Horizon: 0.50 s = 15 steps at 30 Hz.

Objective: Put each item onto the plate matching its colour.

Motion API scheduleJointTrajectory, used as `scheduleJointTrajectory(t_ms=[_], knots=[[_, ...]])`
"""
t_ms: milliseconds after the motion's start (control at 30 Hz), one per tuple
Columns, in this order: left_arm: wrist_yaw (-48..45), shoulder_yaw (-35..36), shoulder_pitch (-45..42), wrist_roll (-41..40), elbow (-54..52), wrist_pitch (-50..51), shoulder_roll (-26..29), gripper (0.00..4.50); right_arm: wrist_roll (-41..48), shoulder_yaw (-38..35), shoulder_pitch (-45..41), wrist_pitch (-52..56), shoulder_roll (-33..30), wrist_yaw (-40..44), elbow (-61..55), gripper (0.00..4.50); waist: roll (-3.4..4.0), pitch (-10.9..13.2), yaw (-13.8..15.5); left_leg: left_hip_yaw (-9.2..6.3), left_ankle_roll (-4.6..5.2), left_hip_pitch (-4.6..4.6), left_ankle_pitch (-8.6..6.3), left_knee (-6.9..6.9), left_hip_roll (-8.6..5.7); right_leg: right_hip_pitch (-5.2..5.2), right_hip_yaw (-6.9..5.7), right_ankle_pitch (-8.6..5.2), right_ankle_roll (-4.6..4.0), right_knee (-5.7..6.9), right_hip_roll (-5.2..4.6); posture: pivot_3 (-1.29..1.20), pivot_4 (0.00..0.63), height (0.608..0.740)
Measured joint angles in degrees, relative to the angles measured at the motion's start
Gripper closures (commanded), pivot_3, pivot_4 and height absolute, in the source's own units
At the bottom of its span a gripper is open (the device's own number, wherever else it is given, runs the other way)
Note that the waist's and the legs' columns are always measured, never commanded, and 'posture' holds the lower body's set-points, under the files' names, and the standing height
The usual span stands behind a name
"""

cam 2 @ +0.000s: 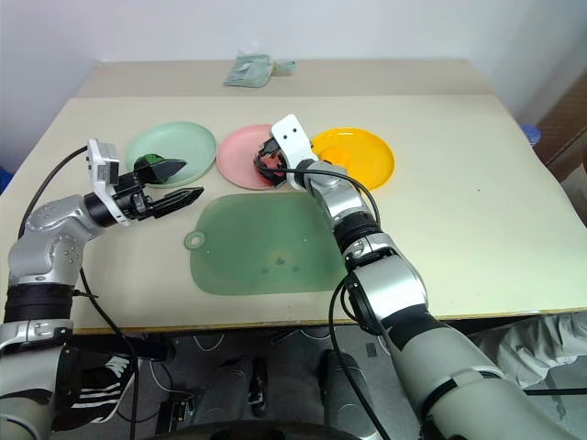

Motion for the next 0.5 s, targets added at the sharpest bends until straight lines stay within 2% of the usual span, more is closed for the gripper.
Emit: scheduleJointTrajectory(t_ms=[100, 133, 167, 200, 267, 300, 367, 400, 467, 500], knots=[[0.2, 0.1, 0.5, -1.0, -1.7, 0.9, -0.1, 0.00, 6.3, -3.8, 2.5, 3.8, -1.2, 4.9, -12.3, 0.09, 0.00, 0.0, 0.4, -0.03, 0.00, -0.01, 0.00, -0.01, 0.01, 0.01, 0.00, 0.00, 0.00, 0.00, -0.01, 0.00, 0.150, 0.740], [0.1, 0.2, 0.7, -1.4, -2.6, 0.9, -0.1, 0.00, 8.6, -4.6, 4.4, 5.6, -2.4, 6.7, -18.7, 0.09, 0.00, 0.0, 0.7, -0.04, 0.00, -0.03, 0.00, -0.01, 0.01, 0.02, -0.02, 0.00, 0.00, 0.00, -0.01, 0.00, 0.150, 0.740], [-0.5, 0.7, 1.7, -2.4, -4.1, 0.9, 0.1, 0.00, 12.9, -6.3, 8.4, 8.1, -4.5, 9.5, -29.9, 0.09, 0.00, 0.0, 0.9, -0.10, 0.00, -0.03, -0.01, -0.03, 0.00, 0.10, -0.04, -0.01, 0.02, -0.01, -0.03, 0.00, 0.150, 0.740], [-0.9, 1.0, 2.1, -2.9, -4.3, 0.9, 0.3, 0.00, 15.0, -7.2, 10.1, 9.5, -5.9, 10.8, -34.9, 0.09, 0.00, 0.0, 0.9, -0.08, -0.01, -0.02, -0.01, -0.02, -0.02, 0.10, -0.04, -0.01, 0.03, -0.02, -0.05, 0.00, 0.150, 0.740], [-2.5, 1.0, 2.3, -3.7, -4.7, 0.9, 0.7, 0.00, 19.7, -8.6, 17.8, 13.7, -12.0, 14.5, -49.8, 0.09, -0.05, 0.0, 1.3, -0.14, 0.00, -0.03, -0.02, -0.02, -0.04, 0.17, -0.05, -0.04, 0.06, -0.22, -0.07, 0.00, 0.150, 0.740], [-3.5, 1.1, 2.6, -3.9, -4.9, 0.7, 1.3, 0.00, 21.4, -9.1, 24.4, 15.9, -17.9, 17.6, -58.8, 0.09, -0.05, 0.0, 1.6, -0.13, 0.02, -0.01, -0.05, -0.03, -0.06, 0.21, -0.05, -0.05, 0.07, -0.32, -0.07, 0.00, 0.150, 0.740], [-4.6, 1.3, 3.0, -4.0, -4.8, 0.4, 1.8, 0.00, 22.6, -9.2, 34.0, 18.7, -25.5, 22.5, -66.3, 0.09, -0.02, 0.0, 1.7, -0.08, 0.03, 0.00, -0.05, -0.04, -0.06, 0.21, -0.04, -0.06, 0.05, -0.42, -0.06, 0.00, 0.150, 0.740], [-5.5, 0.4, 3.3, -3.9, -5.6, -0.5, 1.8, 0.00, 22.3, -8.1, 42.1, 18.7, -32.1, 26.9, -72.1, 0.09, 0.02, 0.0, 1.9, -0.09, 0.03, 0.01, -0.05, -0.05, -0.06, 0.22, -0.04, -0.16, -0.12, -0.44, -0.06, 0.00, 0.150, 0.740], [-7.7, -0.9, 4.9, -3.3, -6.1, -2.0, 1.7, 0.00, 22.6, -7.0, 52.4, 19.6, -38.1, 31.7, -78.6, 0.09, 0.08, 0.0, 1.7, -0.06, 0.03, 0.09, -0.05, -0.06, -0.03, 0.23, -0.01, -0.18, -0.13, -0.42, 0.00, 0.00, 0.150, 0.740], [-8.8, -1.9, 5.3, -3.2, -6.1, -2.4, 1.5, 0.00, 23.3, -7.2, 54.9, 20.5, -39.3, 32.4, -80.7, 0.09, 0.12, 0.0, 1.3, -0.05, 0.01, 0.13, -0.03, -0.04, -0.03, 0.21, 0.03, -0.16, -0.16, -0.39, 0.02, 0.00, 0.150, 0.740]])
